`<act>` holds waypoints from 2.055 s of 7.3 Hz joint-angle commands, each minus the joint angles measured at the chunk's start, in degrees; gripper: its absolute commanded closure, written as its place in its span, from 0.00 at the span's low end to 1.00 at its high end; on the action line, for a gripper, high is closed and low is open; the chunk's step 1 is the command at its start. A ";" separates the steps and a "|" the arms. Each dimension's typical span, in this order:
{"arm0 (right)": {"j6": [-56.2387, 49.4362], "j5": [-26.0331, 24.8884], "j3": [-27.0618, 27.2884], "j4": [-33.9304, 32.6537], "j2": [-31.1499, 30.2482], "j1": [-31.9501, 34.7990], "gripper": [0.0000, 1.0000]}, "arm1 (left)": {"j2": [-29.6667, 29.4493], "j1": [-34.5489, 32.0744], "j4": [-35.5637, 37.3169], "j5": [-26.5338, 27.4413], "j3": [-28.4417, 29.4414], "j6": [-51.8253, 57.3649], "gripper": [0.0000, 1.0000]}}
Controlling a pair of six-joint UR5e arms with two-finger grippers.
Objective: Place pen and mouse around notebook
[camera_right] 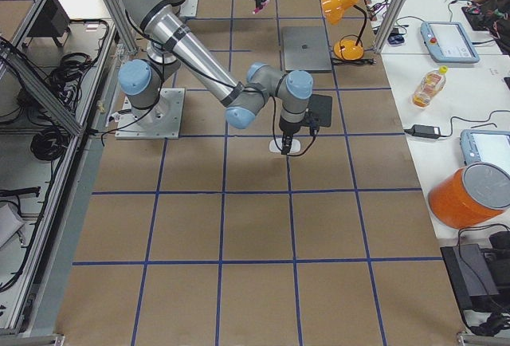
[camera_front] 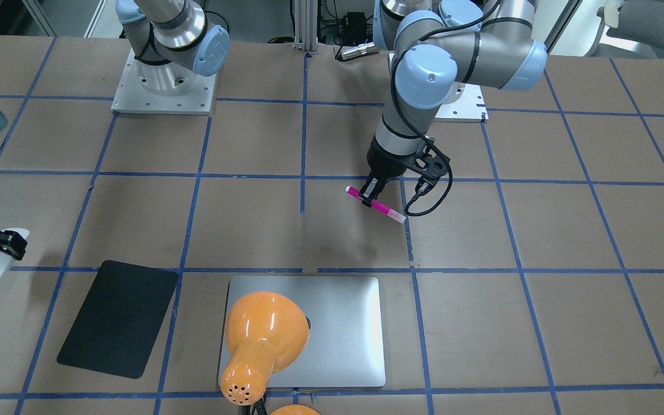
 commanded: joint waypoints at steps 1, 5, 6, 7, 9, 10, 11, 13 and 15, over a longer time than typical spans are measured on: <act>10.54 0.37 -6.08 0.01 3.77 8.13 0.41 | -4.86 -9.20 2.72 -3.14 1.94 -25.43 1.00; 20.70 4.06 -15.33 -0.16 13.71 19.31 0.41 | -15.76 -11.17 9.69 -5.68 4.57 -30.98 1.00; 20.70 3.80 -14.73 0.36 13.98 19.33 0.41 | -17.35 -10.91 9.33 -5.44 5.98 -30.01 1.00; 20.70 3.19 -14.29 2.63 13.64 19.41 0.41 | -18.06 -10.82 9.24 -5.61 7.73 -29.22 1.00; 20.62 3.53 -14.37 3.97 13.46 19.50 0.00 | -18.85 -10.82 9.51 -1.76 8.19 -29.92 0.00; 20.62 3.89 -14.63 4.14 13.37 19.76 0.00 | -18.51 -10.56 9.51 -1.92 8.54 -29.31 0.00; 20.53 3.54 -14.98 4.23 13.11 20.03 0.00 | -16.07 -8.38 5.85 -0.27 8.63 -28.34 0.00; 20.53 3.89 -15.95 6.15 6.64 20.12 0.00 | -11.50 -4.32 -3.45 -0.52 12.12 -13.75 0.00; 23.23 3.19 -15.51 26.10 -6.34 21.52 0.00 | -4.39 -2.83 -18.61 -0.61 17.56 0.77 0.00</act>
